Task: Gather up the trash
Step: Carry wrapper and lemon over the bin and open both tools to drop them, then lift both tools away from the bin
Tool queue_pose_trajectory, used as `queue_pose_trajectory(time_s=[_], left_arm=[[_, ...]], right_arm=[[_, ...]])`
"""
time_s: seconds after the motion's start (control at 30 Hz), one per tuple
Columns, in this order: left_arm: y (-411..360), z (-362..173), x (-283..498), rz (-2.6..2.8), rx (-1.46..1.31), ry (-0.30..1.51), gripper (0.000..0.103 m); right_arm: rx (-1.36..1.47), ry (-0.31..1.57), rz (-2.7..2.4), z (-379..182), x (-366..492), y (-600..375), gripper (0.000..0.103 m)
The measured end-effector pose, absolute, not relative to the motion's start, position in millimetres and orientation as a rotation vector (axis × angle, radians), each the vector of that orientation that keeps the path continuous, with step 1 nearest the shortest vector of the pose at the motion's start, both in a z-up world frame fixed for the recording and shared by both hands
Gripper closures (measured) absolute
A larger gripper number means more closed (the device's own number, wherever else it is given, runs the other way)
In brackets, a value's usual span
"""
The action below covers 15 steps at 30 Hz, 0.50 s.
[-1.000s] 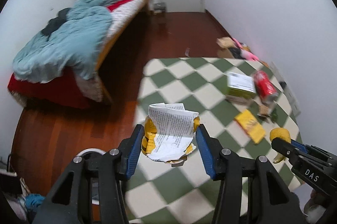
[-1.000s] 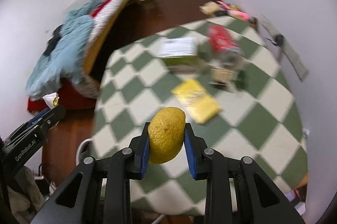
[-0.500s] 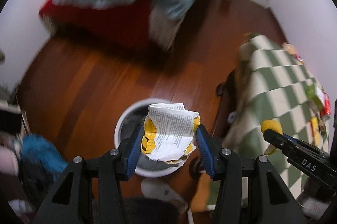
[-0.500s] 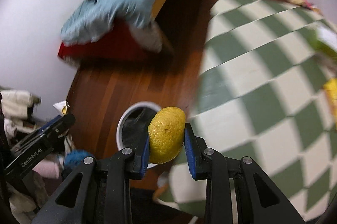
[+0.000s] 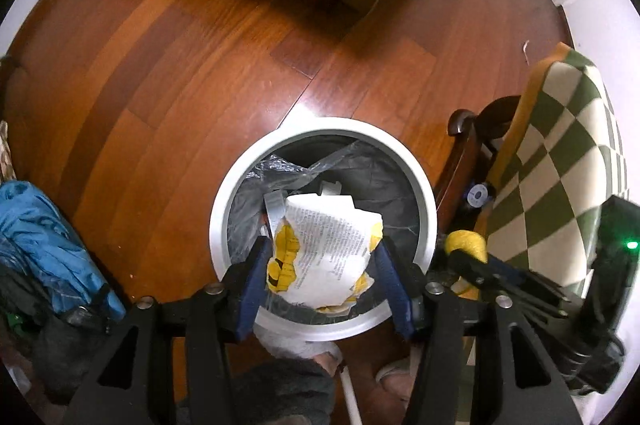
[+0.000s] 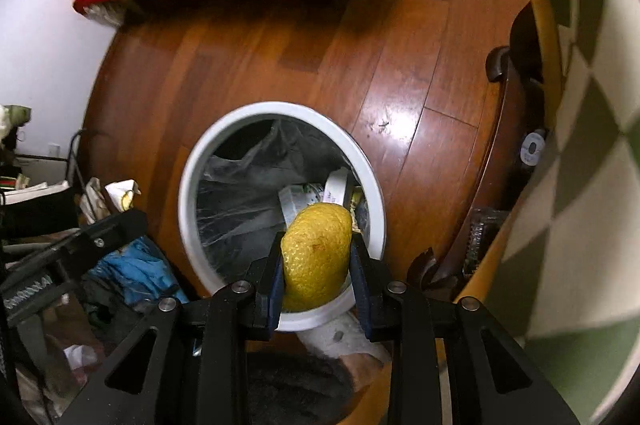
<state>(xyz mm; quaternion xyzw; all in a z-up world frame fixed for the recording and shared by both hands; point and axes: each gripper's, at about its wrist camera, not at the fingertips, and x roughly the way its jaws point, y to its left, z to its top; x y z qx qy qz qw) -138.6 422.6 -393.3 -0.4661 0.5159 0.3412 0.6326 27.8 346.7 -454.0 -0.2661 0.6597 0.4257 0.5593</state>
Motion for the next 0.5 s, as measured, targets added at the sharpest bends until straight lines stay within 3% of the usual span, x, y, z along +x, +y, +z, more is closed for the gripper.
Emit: queue_pose_trajectory(time_s=[0.03, 0.07, 0.1, 0.13, 0.27, 0.33, 0.4, 0.5], left_arm=[[423.8, -392.8, -141.3, 0.787, -1.073, 1.174, 0.039], [424.6, -391.8, -143.4, 0.793, -1.078, 1.169, 0.021], [423.3, -391.0, -147.2, 0.803, -1.082, 1.164, 0.009], [423.5, -390.4, -147.8, 0.805, -1.084, 1.162, 0.009], [416.5, -391.5, -154.9, 0.843, -1.067, 1.180, 0.009], [411.1, -391.1, -155.3, 0.874, -1.036, 1.193, 0.009], [404.6, -389.4, -156.5, 0.905, -1.000, 1.205, 0.009], [395.4, -388.4, -157.9, 0.933, -0.947, 1.229, 0.009]], right_arm=[[-0.641, 1.558, 0.996, -459.0, 27.5, 350.3, 0.067], [-0.654, 1.565, 0.990, -463.7, 28.1, 353.3, 0.065], [-0.658, 1.576, 0.992, -467.7, 31.2, 351.1, 0.060], [-0.665, 1.577, 0.990, -469.7, 31.0, 351.5, 0.051], [-0.697, 1.555, 1.002, -465.8, 29.0, 350.5, 0.030], [-0.728, 1.523, 0.998, -460.6, 27.4, 347.5, 0.012], [-0.758, 1.494, 0.985, -456.0, 25.5, 343.9, 0.002], [-0.792, 1.458, 0.965, -450.1, 23.4, 337.9, 0.002]])
